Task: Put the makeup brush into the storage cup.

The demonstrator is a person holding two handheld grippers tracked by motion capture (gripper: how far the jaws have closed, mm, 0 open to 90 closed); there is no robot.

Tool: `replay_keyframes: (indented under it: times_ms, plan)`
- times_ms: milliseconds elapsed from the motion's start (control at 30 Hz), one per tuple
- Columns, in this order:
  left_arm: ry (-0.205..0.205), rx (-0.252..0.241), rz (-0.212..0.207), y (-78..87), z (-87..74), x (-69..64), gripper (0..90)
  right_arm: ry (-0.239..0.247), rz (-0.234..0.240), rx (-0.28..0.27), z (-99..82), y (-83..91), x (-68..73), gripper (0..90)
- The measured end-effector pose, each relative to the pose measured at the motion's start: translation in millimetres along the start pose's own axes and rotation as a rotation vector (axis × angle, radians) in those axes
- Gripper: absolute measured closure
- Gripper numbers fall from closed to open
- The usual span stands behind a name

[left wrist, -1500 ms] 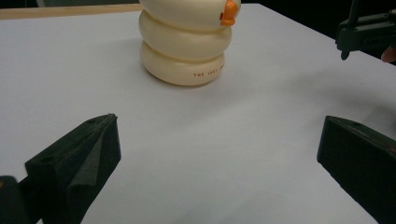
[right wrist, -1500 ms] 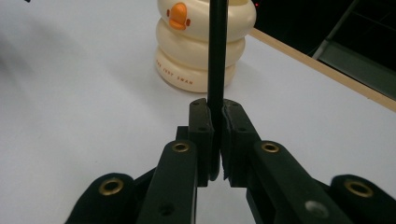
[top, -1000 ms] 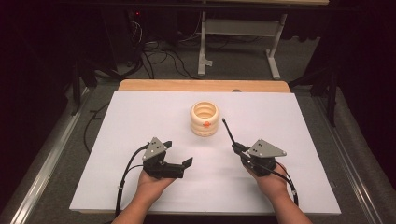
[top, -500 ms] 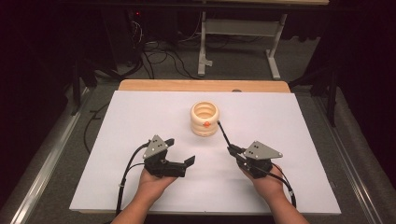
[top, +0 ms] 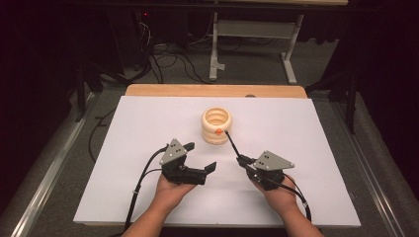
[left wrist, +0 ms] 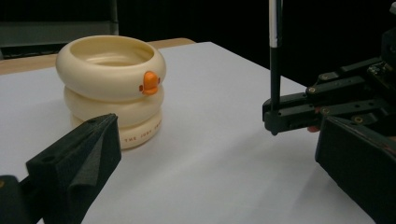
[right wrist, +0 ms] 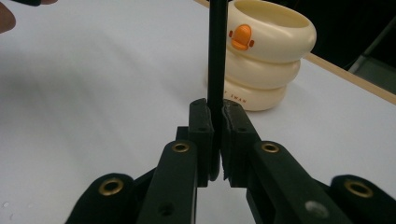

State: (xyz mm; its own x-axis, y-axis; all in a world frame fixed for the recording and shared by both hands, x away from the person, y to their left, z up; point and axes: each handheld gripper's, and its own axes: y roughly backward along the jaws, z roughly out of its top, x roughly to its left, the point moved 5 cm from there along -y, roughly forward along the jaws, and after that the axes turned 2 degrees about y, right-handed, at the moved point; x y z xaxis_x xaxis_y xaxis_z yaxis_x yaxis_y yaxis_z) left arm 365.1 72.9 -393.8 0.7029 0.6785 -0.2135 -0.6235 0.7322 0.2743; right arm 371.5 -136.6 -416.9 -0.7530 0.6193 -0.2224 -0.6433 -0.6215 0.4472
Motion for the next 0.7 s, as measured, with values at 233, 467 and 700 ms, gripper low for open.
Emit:
replay_keyframes:
  times_ms: [233, 467, 700]
  plan:
    - [0.002, -0.033, -0.037, -6.8, 5.6, -3.2, 1.3, 0.003, 0.019, 0.002, 0.5, -3.0, 5.9, 86.4]
    - [-0.002, -0.042, -0.069, -4.4, 4.9, -9.7, 1.8, 0.004, 0.041, 0.003, 1.3, -5.5, 13.9, 86.4]
    - [0.0, -0.046, -0.07, -4.2, 4.8, -9.5, 3.5, 0.005, 0.07, 0.005, 2.8, -9.2, 23.1, 86.4]
